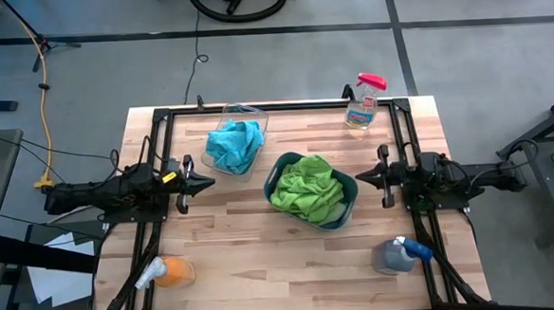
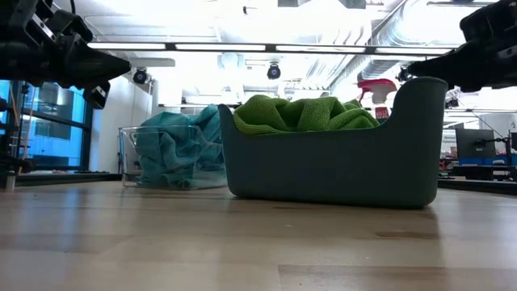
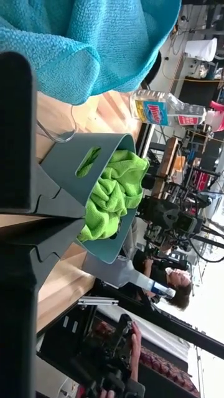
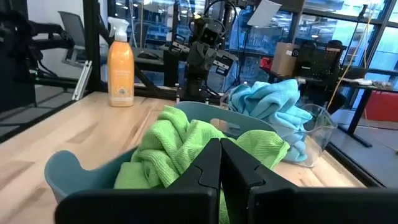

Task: Sort microfiber towel by color & place in baskets
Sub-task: Return to Home Position

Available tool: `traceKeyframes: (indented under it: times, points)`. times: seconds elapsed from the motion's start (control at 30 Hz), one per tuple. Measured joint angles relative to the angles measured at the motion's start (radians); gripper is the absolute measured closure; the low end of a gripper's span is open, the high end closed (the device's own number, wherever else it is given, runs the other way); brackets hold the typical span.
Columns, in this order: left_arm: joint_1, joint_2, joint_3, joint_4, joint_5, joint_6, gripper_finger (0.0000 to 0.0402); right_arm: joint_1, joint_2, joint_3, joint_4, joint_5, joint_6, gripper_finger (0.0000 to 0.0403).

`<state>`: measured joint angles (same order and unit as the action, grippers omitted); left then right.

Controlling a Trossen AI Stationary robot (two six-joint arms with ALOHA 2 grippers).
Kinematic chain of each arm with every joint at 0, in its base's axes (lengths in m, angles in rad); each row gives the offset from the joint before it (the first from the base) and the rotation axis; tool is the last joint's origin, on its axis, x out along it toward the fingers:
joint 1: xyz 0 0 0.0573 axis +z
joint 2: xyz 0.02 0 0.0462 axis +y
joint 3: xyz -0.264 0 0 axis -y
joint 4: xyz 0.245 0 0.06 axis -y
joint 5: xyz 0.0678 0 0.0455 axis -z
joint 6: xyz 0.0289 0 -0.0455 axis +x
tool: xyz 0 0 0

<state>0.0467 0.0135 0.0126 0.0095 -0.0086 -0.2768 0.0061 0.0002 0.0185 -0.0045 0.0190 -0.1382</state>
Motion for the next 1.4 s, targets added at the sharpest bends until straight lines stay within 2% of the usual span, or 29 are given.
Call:
traceKeyframes:
  times: [0.27,1.4]
  points:
    - [0.000,0.000,0.000,0.002,-0.002,0.000,0.0401,-0.015,0.000,0.000,-0.001,-0.010,0.089,0.0402]
    - [0.000,0.000,0.000,0.003,-0.003,0.000,0.0401,-0.025,0.021,0.000,-0.001,-0.012,0.086,0.0402]
